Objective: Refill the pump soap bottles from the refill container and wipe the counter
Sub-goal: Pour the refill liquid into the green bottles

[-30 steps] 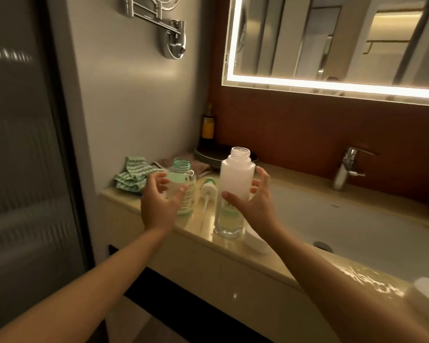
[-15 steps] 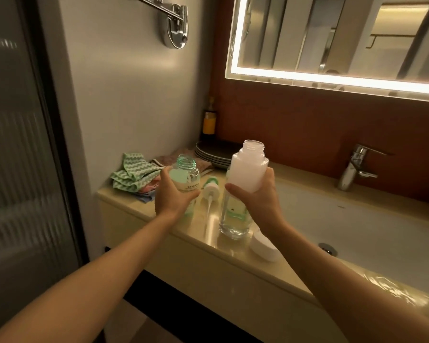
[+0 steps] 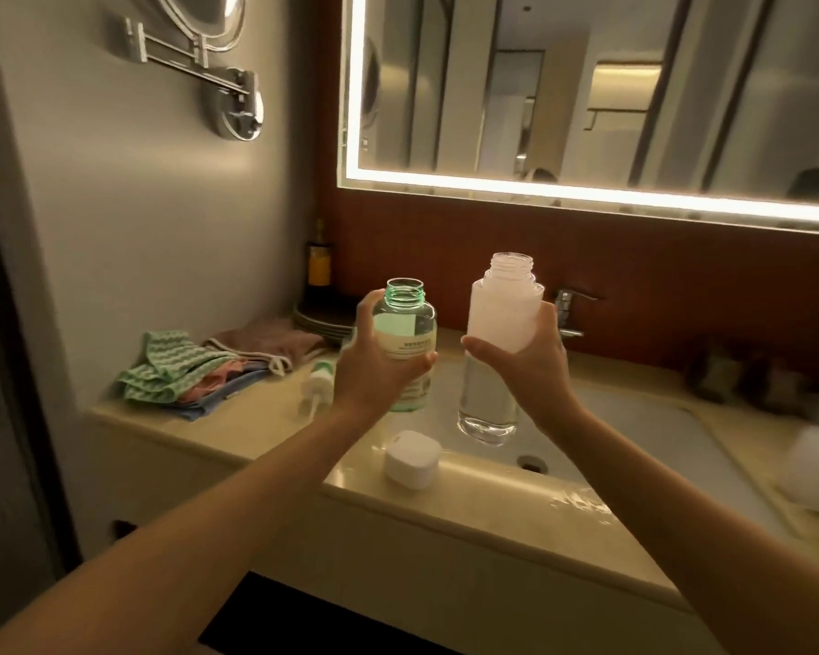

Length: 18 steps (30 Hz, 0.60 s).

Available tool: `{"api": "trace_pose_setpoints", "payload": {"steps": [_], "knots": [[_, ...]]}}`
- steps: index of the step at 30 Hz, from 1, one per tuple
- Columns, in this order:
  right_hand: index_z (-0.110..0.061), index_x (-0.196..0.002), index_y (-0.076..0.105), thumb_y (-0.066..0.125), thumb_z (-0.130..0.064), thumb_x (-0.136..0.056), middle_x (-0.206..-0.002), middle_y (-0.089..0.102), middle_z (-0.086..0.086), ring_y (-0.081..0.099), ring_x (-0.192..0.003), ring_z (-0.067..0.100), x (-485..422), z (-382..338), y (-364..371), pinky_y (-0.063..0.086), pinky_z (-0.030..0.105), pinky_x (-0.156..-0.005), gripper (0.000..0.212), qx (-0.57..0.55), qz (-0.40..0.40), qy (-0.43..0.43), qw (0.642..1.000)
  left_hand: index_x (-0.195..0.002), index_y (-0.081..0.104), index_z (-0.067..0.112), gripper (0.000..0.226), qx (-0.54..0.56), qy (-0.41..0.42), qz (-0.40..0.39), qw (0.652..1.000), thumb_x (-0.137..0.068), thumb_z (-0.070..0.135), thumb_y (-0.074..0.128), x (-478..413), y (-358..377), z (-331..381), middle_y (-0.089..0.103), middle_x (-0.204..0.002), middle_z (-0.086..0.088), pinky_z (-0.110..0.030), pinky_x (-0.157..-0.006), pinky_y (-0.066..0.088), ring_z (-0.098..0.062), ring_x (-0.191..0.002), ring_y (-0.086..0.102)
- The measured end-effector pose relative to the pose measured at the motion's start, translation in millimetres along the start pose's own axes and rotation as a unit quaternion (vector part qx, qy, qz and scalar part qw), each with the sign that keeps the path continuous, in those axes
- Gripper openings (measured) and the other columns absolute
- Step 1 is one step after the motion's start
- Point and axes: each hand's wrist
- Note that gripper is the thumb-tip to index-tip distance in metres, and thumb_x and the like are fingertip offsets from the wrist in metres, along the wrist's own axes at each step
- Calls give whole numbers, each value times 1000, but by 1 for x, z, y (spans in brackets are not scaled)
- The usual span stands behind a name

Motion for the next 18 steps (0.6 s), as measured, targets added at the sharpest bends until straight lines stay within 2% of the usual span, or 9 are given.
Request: {"api": "trace_pose_setpoints", "payload": {"steps": [4, 7, 10, 13, 15, 18], "knots": [[-10, -120, 37, 81, -28, -67, -105, 48, -1, 49, -93, 17, 13, 16, -54, 38, 17, -59, 71, 73, 20, 3, 997, -134, 26, 27, 86, 17, 7, -58, 998, -67, 36, 79, 25, 54, 25, 57, -118, -3, -39, -80, 53, -24, -95, 61], [-10, -122, 36, 80, -30, -68, -107, 46, -1, 49, -93, 18, 24, 30, -89, 36, 12, -56, 73, 137, 20, -2, 990, -132, 27, 25, 84, 23, -7, -96, 995, -67, 35, 79, 45, 88, 32, 57, -118, -5, -38, -80, 51, -27, -96, 61], [-10, -121, 37, 81, -30, -67, -105, 46, -2, 49, -92, 19, 31, 41, -117, 38, 17, -56, 72, 200, 7, -12, 980, -132, 26, 24, 84, 13, -13, -126, 992, -68, 34, 79, 66, 117, 32, 58, -120, -9, -40, -80, 53, -29, -96, 62], [-13, -123, 36, 81, -28, -67, -108, 47, -1, 51, -96, 22, 33, 48, -135, 49, 30, -67, 73, 230, -7, -10, 973, -133, 25, 22, 83, 1, -21, -134, 991, -70, 37, 77, 79, 134, 27, 56, -123, -12, -36, -78, 51, -30, -98, 62], [-13, -124, 37, 81, -27, -66, -113, 50, 4, 50, -99, 23, 34, 53, -140, 51, 37, -73, 75, 258, -14, -18, 966, -133, 25, 22, 84, -6, -28, -130, 991, -69, 39, 77, 81, 139, 24, 57, -123, -13, -36, -79, 49, -31, -100, 60], [-15, -125, 38, 81, -26, -65, -118, 52, 7, 49, -100, 21, 32, 59, -141, 49, 36, -72, 74, 305, -32, -28, 951, -131, 27, 21, 84, -21, -15, -111, 993, -67, 42, 77, 84, 143, 20, 58, -118, -12, -36, -75, 49, -31, -97, 59]]}}
Point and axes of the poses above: each hand's wrist, its own x-axis away from the middle knuckle, its own y-axis out of the palm, z = x × y
